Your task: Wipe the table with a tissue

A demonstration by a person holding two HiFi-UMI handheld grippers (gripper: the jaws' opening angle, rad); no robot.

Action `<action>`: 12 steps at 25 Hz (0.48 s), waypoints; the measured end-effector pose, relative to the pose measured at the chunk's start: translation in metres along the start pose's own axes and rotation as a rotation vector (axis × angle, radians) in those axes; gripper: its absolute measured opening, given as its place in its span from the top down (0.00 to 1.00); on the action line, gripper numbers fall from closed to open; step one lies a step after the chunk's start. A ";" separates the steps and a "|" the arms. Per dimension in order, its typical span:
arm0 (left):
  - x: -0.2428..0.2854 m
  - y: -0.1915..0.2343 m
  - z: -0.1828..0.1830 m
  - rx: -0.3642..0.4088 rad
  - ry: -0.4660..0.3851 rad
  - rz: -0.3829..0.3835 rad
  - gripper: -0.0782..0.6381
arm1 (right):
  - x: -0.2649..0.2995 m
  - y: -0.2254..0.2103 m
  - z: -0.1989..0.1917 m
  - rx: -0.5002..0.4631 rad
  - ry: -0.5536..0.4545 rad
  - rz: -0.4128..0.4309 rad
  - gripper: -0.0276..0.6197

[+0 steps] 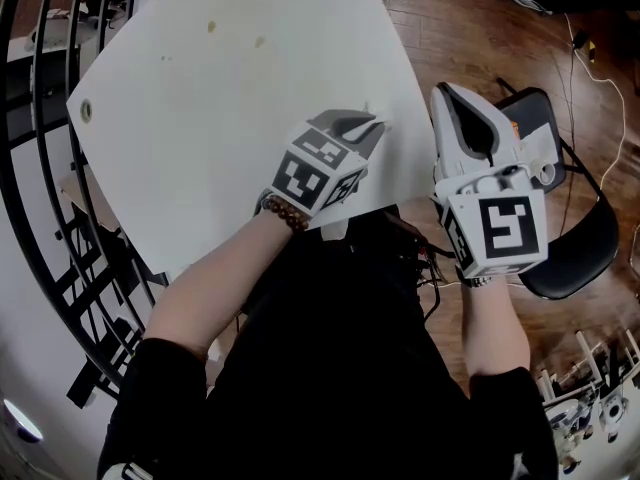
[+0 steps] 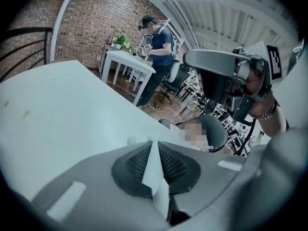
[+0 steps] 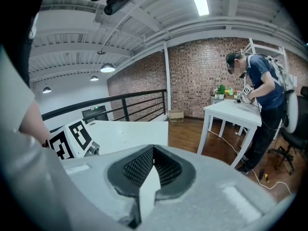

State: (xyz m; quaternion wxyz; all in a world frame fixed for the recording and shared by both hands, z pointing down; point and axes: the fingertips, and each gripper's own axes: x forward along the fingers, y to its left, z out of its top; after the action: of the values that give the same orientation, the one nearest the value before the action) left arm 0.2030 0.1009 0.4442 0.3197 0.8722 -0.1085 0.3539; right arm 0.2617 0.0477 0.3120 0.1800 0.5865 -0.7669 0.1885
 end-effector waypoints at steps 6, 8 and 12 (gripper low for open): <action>0.006 -0.006 -0.005 -0.010 0.035 -0.010 0.86 | 0.005 0.002 0.004 -0.008 -0.005 0.023 0.97; 0.006 -0.007 -0.006 -0.014 0.038 -0.011 0.86 | 0.008 0.002 0.006 -0.011 -0.007 0.032 0.97; 0.007 -0.008 -0.006 -0.043 0.040 -0.023 0.86 | 0.015 0.001 0.008 -0.011 0.003 0.046 0.97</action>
State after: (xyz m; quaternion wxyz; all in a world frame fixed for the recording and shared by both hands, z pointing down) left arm 0.2082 0.1109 0.4488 0.3443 0.8593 -0.0995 0.3649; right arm 0.2566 0.0314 0.3122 0.1801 0.5673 -0.7810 0.1893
